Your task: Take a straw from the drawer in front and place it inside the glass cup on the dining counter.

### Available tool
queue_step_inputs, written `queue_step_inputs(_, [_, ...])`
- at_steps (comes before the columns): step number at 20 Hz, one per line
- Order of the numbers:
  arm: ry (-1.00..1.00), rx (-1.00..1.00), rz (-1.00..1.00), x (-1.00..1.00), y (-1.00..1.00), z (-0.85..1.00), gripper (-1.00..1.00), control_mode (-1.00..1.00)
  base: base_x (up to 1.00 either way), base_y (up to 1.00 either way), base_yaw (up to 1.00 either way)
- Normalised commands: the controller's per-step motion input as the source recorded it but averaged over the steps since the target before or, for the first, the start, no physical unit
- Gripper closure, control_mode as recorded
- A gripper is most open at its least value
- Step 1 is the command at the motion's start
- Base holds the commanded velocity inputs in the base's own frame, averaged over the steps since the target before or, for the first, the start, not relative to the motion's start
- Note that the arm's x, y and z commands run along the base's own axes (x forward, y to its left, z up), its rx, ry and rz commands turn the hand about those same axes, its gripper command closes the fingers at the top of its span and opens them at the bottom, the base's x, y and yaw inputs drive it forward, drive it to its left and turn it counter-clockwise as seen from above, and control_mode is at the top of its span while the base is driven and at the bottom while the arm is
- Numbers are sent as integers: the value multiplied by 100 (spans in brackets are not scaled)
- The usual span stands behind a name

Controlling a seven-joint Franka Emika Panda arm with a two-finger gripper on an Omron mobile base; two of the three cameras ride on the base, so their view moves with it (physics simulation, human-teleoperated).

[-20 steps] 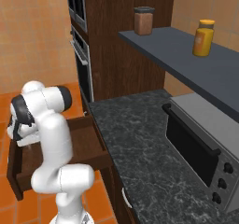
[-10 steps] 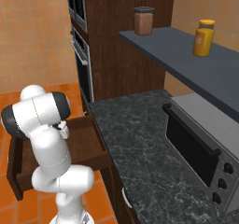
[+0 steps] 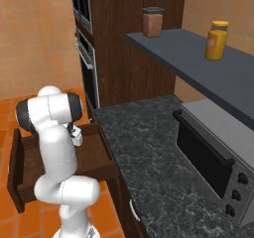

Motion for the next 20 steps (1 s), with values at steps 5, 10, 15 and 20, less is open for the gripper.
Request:
queue_step_inputs(5, [0, 0, -6, 24, 28, -25, -100, -100, 0, 0, 0])
queue_step_inputs(10, [0, 0, -6, 25, 32, -28, -100, -100, 0, 0, 0])
queue_step_inputs(15, [0, 0, -7, 27, 9, -36, -100, -100, 0, 0, 0])
queue_step_inputs(20, [0, 0, -6, 18, 17, -28, -100, -100, 0, 0, 0])
